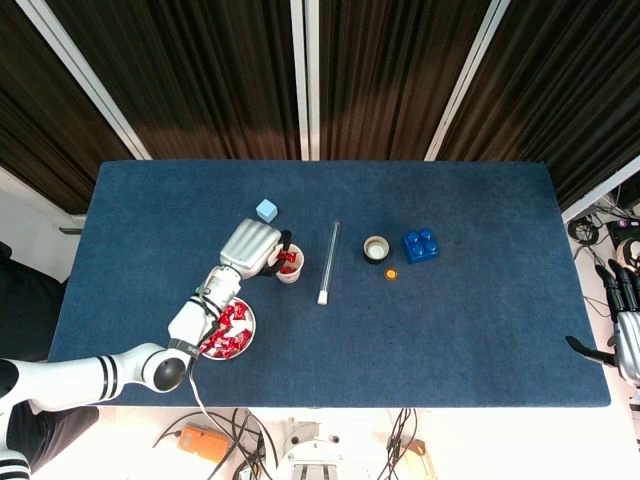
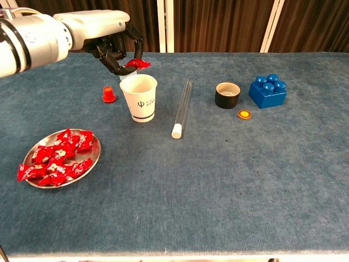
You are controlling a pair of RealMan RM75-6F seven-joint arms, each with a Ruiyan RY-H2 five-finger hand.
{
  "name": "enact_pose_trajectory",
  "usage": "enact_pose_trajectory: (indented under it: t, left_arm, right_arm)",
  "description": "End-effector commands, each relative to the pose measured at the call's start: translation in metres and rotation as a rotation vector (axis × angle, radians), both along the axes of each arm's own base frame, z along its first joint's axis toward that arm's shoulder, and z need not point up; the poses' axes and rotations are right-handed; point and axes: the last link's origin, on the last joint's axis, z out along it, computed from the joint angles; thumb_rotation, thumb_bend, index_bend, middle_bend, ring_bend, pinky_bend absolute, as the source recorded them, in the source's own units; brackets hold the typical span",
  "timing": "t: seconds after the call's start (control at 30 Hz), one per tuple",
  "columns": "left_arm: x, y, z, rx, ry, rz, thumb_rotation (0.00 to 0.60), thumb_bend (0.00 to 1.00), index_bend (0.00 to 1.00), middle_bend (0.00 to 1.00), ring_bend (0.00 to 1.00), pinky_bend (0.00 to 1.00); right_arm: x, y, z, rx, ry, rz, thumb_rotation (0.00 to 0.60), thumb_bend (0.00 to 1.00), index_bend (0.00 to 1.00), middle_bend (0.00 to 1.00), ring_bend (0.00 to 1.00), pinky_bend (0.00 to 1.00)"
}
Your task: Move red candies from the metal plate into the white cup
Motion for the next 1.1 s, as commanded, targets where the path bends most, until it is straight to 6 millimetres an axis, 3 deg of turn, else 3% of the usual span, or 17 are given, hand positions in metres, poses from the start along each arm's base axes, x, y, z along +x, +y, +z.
enact_pose_trajectory:
  t: [0.03,0.2,0.37,0.47,0.63,0.8,0.93,1.1]
  left_arm:
    - [-0.002,0.001,-0.006,-0.004,0.027,0.008,0.6,0.37,0.53,0.96,0.87,0.9]
    - [-0.008,0.001,-0.009,0.005,0.08,0.015,0.6,0.34,0.49,0.96,0.87,0.9]
    - [-0.011,-0.003,-0.004,0.016,0.092,0.019,0.6,0.2,0.33,0.96,0.87,0.9]
    - [-0.013,-0.009,0.003,0.029,0.07,0.021,0.6,0.17,0.29,0.96,0.87,0.9]
    - [-0.029,-0.028,0.027,0.095,-0.004,0.001,0.6,0.15,0.32,0.96,0.86,0.9]
    - [-0.064,-0.056,0.045,0.133,-0.025,0.001,0.6,0.18,0.38,0.96,0.86,0.9]
    - [-0.091,-0.074,0.044,0.117,0.008,0.022,0.6,0.19,0.4,0.96,0.86,0.9]
    - [-0.112,-0.09,0.025,0.063,0.057,0.051,0.6,0.19,0.41,0.96,0.86,0.9]
  right_arm:
    - [-0.001,-0.001,-0.001,0.002,-0.002,-0.004,0.6,0.17,0.0,0.0,0.0,0.0]
    - [-0.002,-0.002,-0.002,0.007,-0.003,-0.004,0.6,0.17,0.0,0.0,0.0,0.0]
    - [-0.001,-0.002,-0.001,0.006,-0.002,-0.004,0.6,0.17,0.0,0.0,0.0,0.0]
    - [-0.001,-0.002,-0.001,0.007,-0.003,0.0,0.6,0.17,0.0,0.0,0.0,0.0]
    - [0.0,-0.001,0.0,0.001,-0.004,0.005,0.6,0.17,0.0,0.0,0.0,0.0]
    - [0.002,-0.001,0.001,0.0,-0.003,0.015,0.6,0.17,0.0,0.0,0.0,0.0]
    - [0.004,-0.002,-0.001,0.005,-0.002,0.021,0.6,0.17,0.0,0.0,0.0,0.0]
    - [0.007,-0.003,-0.003,0.014,0.001,0.03,0.6,0.17,0.0,0.0,0.0,0.0]
